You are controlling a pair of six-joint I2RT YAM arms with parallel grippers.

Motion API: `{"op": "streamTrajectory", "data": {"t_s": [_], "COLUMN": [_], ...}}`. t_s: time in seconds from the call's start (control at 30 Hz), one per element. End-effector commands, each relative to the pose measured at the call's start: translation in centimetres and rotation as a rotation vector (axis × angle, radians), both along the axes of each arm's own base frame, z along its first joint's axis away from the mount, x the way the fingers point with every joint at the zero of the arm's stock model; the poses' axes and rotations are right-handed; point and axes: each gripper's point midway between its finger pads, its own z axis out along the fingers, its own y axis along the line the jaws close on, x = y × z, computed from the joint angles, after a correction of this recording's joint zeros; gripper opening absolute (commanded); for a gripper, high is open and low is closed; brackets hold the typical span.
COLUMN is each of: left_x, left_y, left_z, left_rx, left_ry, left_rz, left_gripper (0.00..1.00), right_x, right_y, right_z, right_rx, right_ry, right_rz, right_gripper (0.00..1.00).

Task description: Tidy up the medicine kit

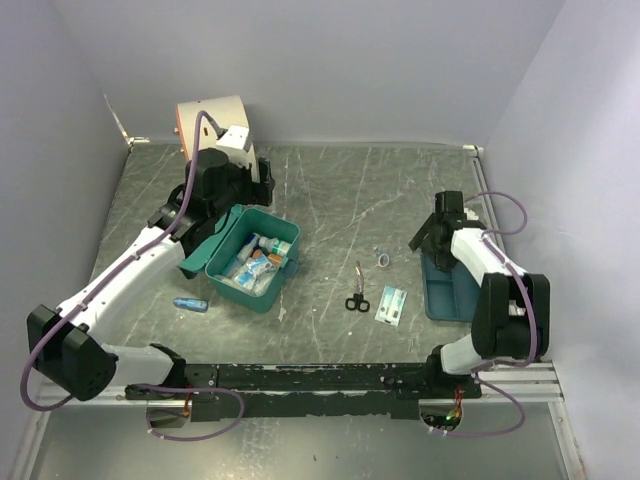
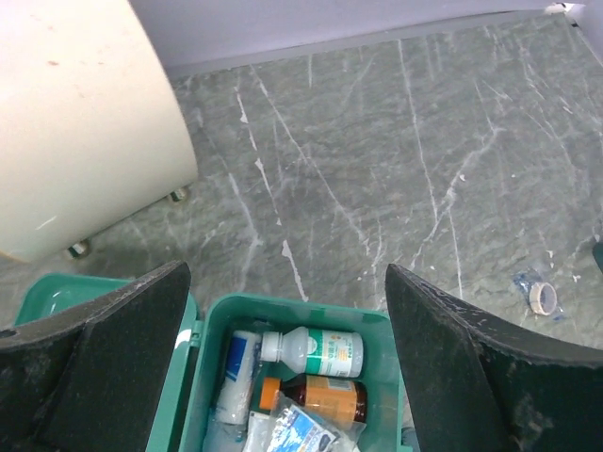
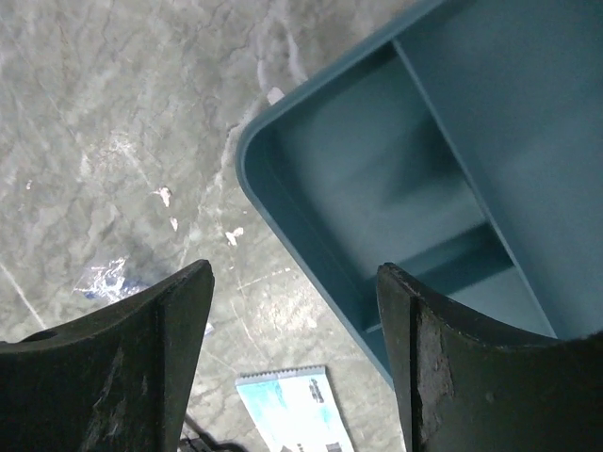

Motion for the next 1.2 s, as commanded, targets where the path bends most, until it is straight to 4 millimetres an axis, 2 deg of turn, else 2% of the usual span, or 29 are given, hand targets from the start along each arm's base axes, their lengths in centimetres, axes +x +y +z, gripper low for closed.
{"op": "streamTrajectory", "data": {"t_s": [0.0, 0.13, 0.37, 0.47, 0.67, 0.77, 0.87, 1.0, 1.17], "left_x": [0.7, 1.4, 2.7, 3.3, 3.9, 4.1, 4.6, 4.7, 4.5], "left_y": [-2.1, -2.4, -1.8, -1.5, -1.1, -0.9, -0.6, -1.1, -1.4], "left_z": [1.4, 1.8, 2.5, 3.1, 4.2, 4.7, 5.5, 6.1, 6.6], "left_rx": [-0.070, -0.066, -0.062, -0.085, -0.121, -0.135, -0.160, -0.189, -0.200], "left_ry": [-0.032, -0.046, -0.072, -0.084, -0.136, -0.155, -0.176, -0.189, -0.223], "left_rz": [-0.072, -0.069, -0.022, 0.014, 0.042, 0.053, 0.075, 0.045, 0.018], "left_gripper": [0.94, 1.00, 1.00, 0.99, 1.00, 1.00, 1.00, 1.00, 0.95], "right_x": [2.7, 4.8, 9.8, 11.6, 15.7, 17.1, 16.9, 14.8, 10.9], "right_y": [0.9, 1.8, 2.8, 4.1, 7.5, 8.3, 7.2, 6.0, 8.0], "right_z": [-0.6, -1.4, -1.0, -1.4, -0.7, -0.1, 0.3, 1.6, 3.6], "right_rx": [0.032, 0.061, 0.076, 0.128, 0.167, 0.141, 0.078, 0.031, 0.058], "right_ry": [-0.023, -0.027, -0.079, -0.097, -0.173, -0.178, -0.151, -0.125, -0.111], "right_rz": [0.122, 0.205, 0.318, 0.357, 0.443, 0.455, 0.397, 0.340, 0.389], "right_gripper": [0.69, 0.67, 0.63, 0.61, 0.60, 0.59, 0.58, 0.58, 0.58]}}
